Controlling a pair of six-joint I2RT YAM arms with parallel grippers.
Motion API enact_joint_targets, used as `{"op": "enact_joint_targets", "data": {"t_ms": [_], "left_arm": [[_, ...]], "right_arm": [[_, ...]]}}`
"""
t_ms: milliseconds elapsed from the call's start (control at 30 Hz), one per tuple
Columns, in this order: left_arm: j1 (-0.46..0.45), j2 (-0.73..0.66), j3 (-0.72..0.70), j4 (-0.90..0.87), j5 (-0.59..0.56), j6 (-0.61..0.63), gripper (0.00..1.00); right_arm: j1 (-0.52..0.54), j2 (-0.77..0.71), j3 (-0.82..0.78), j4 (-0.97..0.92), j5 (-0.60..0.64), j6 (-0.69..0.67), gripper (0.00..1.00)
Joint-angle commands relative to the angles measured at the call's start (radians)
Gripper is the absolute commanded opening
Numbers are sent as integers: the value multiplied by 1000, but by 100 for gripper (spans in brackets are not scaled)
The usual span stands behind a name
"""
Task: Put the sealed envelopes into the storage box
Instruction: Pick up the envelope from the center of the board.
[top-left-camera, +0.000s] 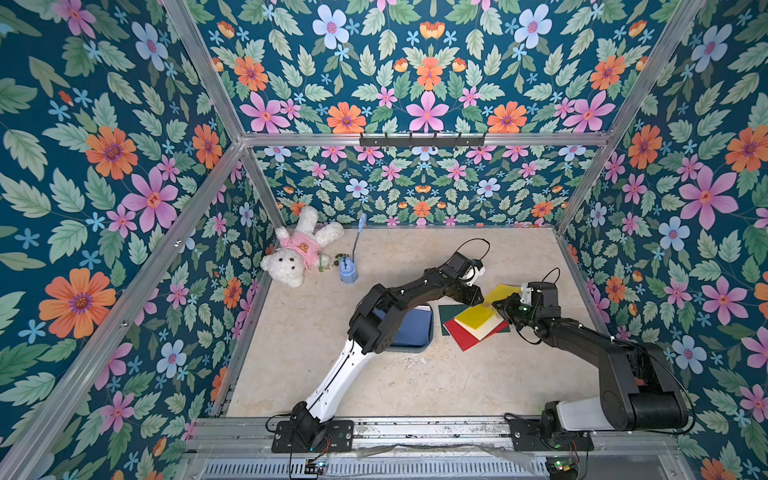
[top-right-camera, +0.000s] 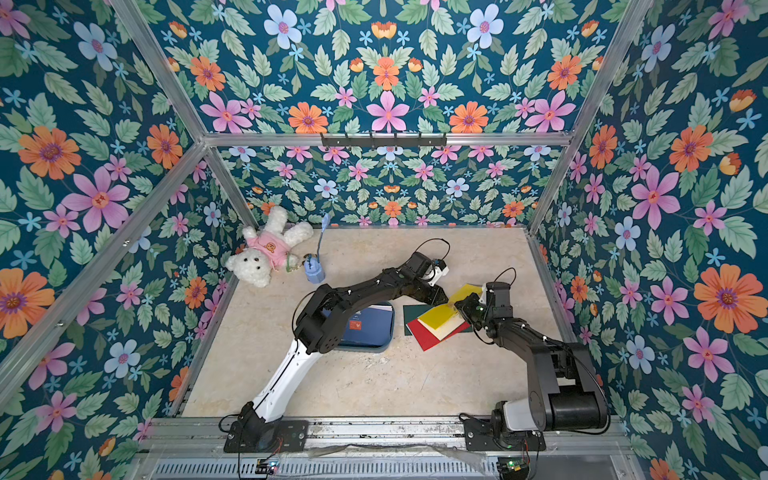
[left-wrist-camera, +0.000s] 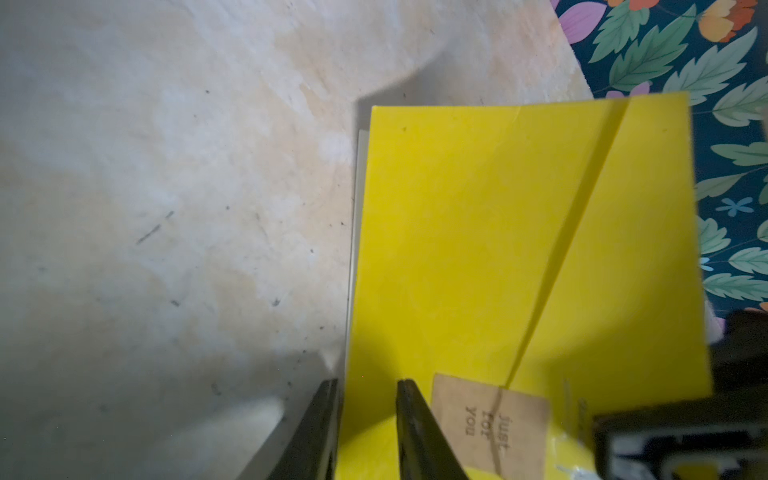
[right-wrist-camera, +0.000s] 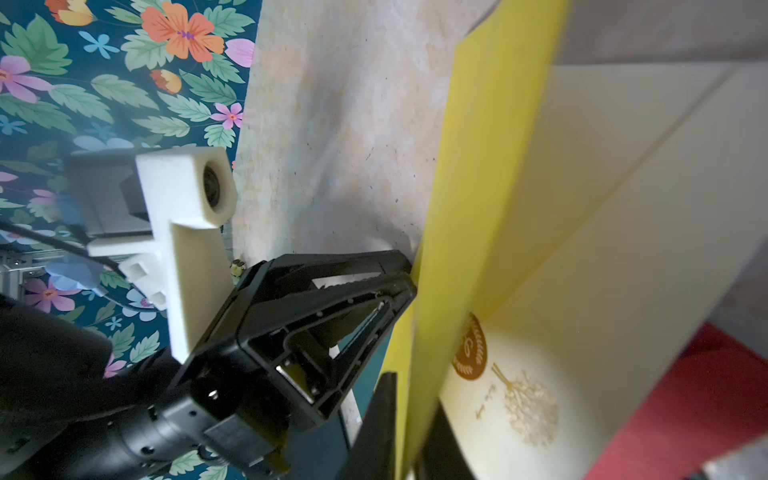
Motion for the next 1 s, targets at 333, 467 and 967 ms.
{"op": "enact_joint_targets", "data": {"t_ms": [333,467,967], "left_arm": [[18,-283,-105,-9,-257,0,49],[46,-501,-296,81,-366,1,52],[316,-1339,-1018,21,-567,-8,51]], "right_arm": [[10,-143,154,-165,-2,-310,0],[80,-212,254,-233,48,-488,0],[538,-15,737,-609,89,-1323,0]]}}
